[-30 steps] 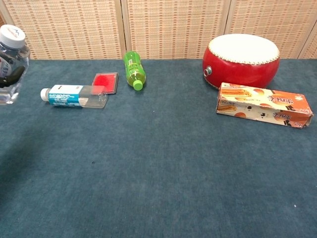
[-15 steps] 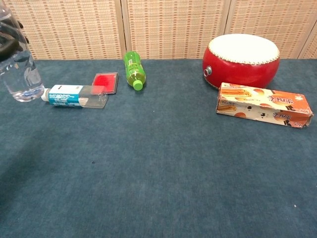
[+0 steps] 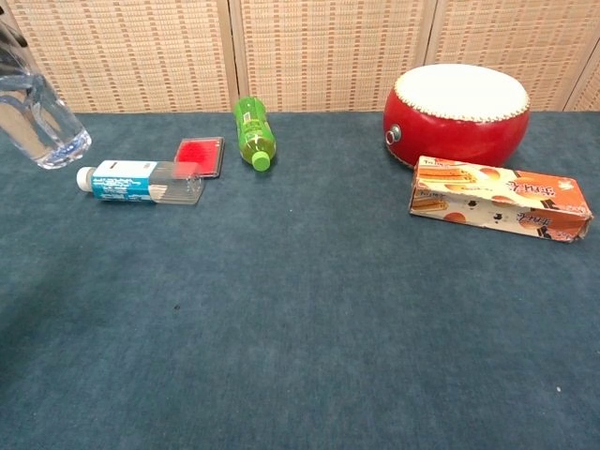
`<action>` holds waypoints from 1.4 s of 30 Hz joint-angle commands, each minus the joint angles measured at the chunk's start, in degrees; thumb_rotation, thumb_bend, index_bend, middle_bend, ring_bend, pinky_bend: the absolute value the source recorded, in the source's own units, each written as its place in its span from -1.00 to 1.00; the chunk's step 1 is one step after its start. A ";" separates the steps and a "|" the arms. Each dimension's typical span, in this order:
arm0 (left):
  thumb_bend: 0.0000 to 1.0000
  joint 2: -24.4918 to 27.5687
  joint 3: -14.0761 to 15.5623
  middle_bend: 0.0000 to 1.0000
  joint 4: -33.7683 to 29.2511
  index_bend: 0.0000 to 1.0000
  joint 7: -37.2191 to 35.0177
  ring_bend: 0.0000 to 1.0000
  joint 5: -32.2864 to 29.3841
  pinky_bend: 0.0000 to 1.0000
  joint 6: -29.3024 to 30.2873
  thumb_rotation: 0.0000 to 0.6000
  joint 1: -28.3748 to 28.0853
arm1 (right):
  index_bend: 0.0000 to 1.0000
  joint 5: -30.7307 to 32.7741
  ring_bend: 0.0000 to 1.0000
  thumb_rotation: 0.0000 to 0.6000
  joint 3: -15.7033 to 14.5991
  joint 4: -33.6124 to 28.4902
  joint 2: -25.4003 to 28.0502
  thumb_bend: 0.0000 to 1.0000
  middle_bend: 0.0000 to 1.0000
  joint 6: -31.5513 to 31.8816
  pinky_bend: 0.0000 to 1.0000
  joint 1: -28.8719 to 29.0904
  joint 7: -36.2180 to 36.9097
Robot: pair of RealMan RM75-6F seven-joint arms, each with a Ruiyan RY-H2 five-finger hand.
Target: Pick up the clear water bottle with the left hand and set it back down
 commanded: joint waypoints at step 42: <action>0.37 5.13 -3.39 0.53 -11.43 0.52 33.86 0.23 -9.11 -0.25 -0.95 1.00 0.85 | -1.00 0.08 -1.00 1.00 -0.07 -0.11 0.32 -0.66 -1.00 -0.19 -0.57 0.14 0.52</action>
